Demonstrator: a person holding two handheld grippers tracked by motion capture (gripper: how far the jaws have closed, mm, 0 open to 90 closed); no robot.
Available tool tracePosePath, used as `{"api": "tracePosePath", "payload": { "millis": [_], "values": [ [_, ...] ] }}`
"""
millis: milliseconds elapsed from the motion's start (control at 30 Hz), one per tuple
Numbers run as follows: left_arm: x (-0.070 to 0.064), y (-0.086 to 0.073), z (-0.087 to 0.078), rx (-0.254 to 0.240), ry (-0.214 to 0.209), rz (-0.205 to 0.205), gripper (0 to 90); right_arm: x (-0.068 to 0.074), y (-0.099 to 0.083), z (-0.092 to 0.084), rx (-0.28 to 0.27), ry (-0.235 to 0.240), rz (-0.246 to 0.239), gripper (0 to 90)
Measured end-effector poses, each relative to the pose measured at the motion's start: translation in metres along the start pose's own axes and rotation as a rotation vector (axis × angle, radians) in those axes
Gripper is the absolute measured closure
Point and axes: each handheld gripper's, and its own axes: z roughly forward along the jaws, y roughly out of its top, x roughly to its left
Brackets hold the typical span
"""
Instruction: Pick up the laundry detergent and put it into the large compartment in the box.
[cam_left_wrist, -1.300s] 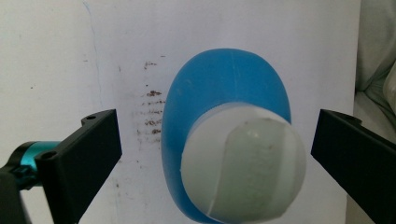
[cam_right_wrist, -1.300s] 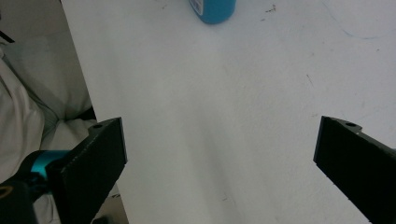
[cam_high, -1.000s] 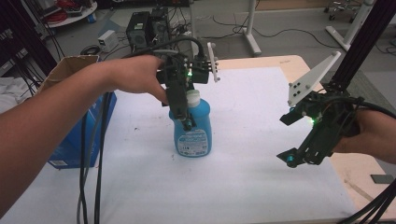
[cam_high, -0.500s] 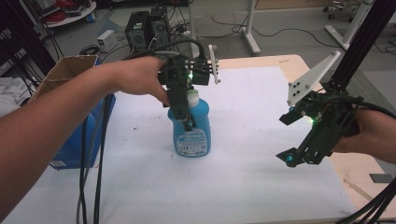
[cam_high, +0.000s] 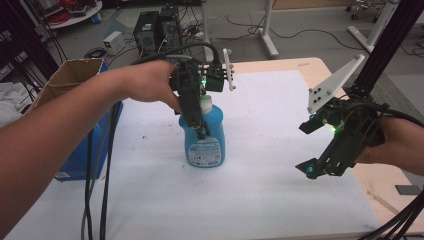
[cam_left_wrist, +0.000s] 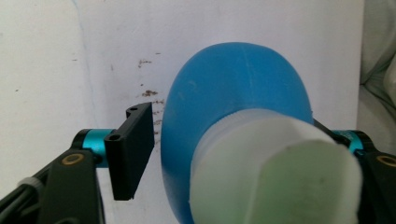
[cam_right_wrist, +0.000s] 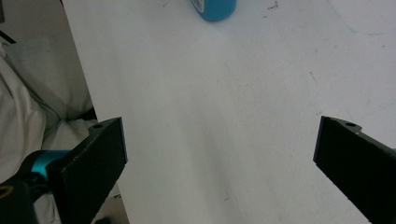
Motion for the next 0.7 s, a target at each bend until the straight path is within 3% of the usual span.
{"api": "tracePosePath", "payload": {
  "millis": [200,533,633,700],
  "values": [
    [-0.001,0.000,0.001,-0.003,-0.025,0.015,37.2,0.000,0.000,0.001,0.000,-0.002,-0.004,1.8],
    [-0.001,-0.001,-0.002,0.000,-0.015,0.020,37.7,0.000,-0.001,-0.001,0.000,-0.003,0.000,1.9],
    [-0.001,-0.002,-0.007,0.016,-0.007,-0.003,37.7,0.000,-0.002,0.000,0.002,-0.001,-0.001,1.9],
    [-0.001,-0.003,-0.015,0.018,-0.005,-0.039,37.7,0.000,-0.001,0.000,0.006,-0.001,-0.002,1.9]
  ]
}}
